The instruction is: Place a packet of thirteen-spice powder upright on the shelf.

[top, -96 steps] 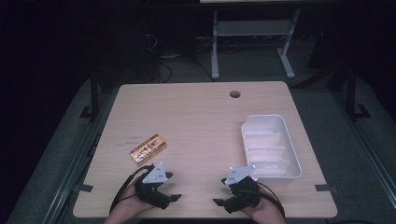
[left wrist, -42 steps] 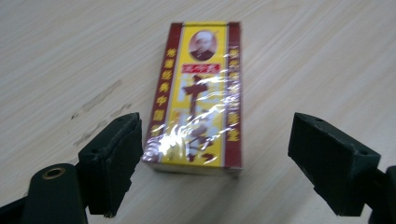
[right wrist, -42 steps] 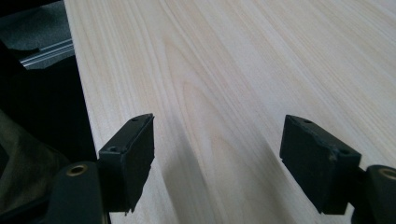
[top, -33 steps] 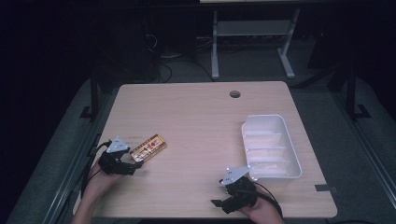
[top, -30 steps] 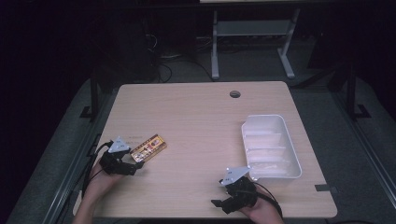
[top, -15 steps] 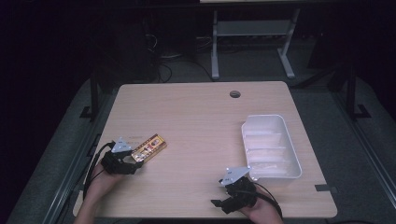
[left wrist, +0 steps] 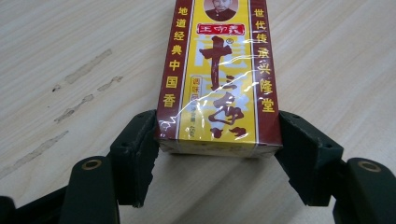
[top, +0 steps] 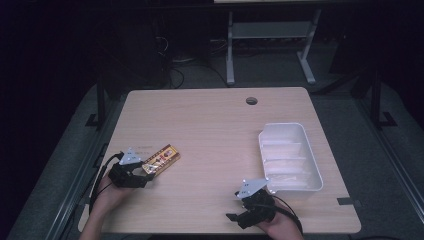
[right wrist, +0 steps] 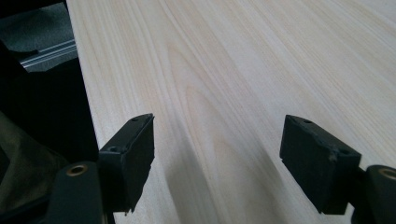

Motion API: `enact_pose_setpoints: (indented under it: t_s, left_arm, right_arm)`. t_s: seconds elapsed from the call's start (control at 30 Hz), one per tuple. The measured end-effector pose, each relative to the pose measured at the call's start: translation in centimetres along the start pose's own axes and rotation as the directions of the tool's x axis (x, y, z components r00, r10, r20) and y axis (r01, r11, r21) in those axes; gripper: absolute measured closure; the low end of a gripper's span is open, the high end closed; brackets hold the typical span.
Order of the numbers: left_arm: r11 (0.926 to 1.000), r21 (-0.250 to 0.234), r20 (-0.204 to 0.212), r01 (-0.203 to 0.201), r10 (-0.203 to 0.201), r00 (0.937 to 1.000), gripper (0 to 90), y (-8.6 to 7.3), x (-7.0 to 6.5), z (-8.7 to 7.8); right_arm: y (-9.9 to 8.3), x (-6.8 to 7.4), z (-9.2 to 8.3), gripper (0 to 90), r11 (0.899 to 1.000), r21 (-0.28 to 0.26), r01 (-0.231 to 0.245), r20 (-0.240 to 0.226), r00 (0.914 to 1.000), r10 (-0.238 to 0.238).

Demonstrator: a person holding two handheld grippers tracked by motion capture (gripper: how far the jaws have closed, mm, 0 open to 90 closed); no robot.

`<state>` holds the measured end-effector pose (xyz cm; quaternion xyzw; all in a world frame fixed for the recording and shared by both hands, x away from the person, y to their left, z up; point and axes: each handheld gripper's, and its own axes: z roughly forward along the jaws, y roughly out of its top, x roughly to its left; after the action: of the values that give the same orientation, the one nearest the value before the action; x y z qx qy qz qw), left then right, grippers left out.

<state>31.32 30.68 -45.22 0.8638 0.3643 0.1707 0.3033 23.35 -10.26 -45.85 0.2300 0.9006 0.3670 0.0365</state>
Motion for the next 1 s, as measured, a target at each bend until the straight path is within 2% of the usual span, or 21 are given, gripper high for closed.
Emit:
enact_pose_setpoints:
  t_s: [0.17,0.37,0.47,0.53,0.6,0.73,0.8,0.87,1.0]
  left_arm:
    - [0.9997,0.021,0.015,-0.009,0.009,0.9999,32.8,-0.1,0.0,-0.1]
    - [0.9994,0.034,0.026,0.002,-0.002,0.9997,31.5,-0.2,0.1,0.0]
    - [0.9998,0.021,0.019,0.004,-0.004,0.9998,25.9,0.4,-0.2,0.0]
    - [0.9996,0.025,0.006,-0.015,0.015,0.9999,25.0,0.9,-0.5,0.2]
    - [0.9979,0.050,-0.006,-0.041,0.041,0.9991,24.2,1.5,-0.5,0.7]
    - [0.9954,0.080,0.008,-0.053,0.053,0.9986,23.7,2.4,-0.4,1.5]
    - [0.9946,0.085,-0.001,-0.060,0.060,0.9982,25.7,2.6,-0.4,1.7]
    - [0.9937,0.091,0.011,-0.066,0.065,0.9978,30.1,2.7,-0.4,1.9]
    - [0.9942,0.095,0.023,-0.051,0.049,0.9985,30.9,2.7,-0.2,1.9]
  right_arm:
    - [0.0,0.0,-0.1,25.7,1.000,-0.002,0.004,0.002,1.0000,-0.004]
    - [0.0,0.0,-0.1,25.7,1.000,-0.003,-0.001,0.002,1.0000,0.001]
    - [0.1,0.2,0.0,25.7,1.000,-0.004,0.009,-0.003,1.0000,-0.009]
    - [0.2,0.3,0.1,25.7,1.000,-0.003,0.013,-0.007,0.9999,-0.013]
    - [0.3,0.4,0.2,25.7,1.000,-0.002,0.016,-0.011,0.9998,-0.016]
    - [0.3,0.6,0.1,25.7,1.000,-0.002,0.019,-0.010,0.9998,-0.019]
    - [0.3,0.5,0.1,25.7,1.000,-0.005,0.017,-0.009,0.9998,-0.017]
    - [0.3,0.4,0.1,25.7,1.000,-0.010,0.017,-0.010,0.9998,-0.017]
    - [0.3,0.4,0.1,25.7,1.000,-0.011,0.018,-0.009,0.9998,-0.018]
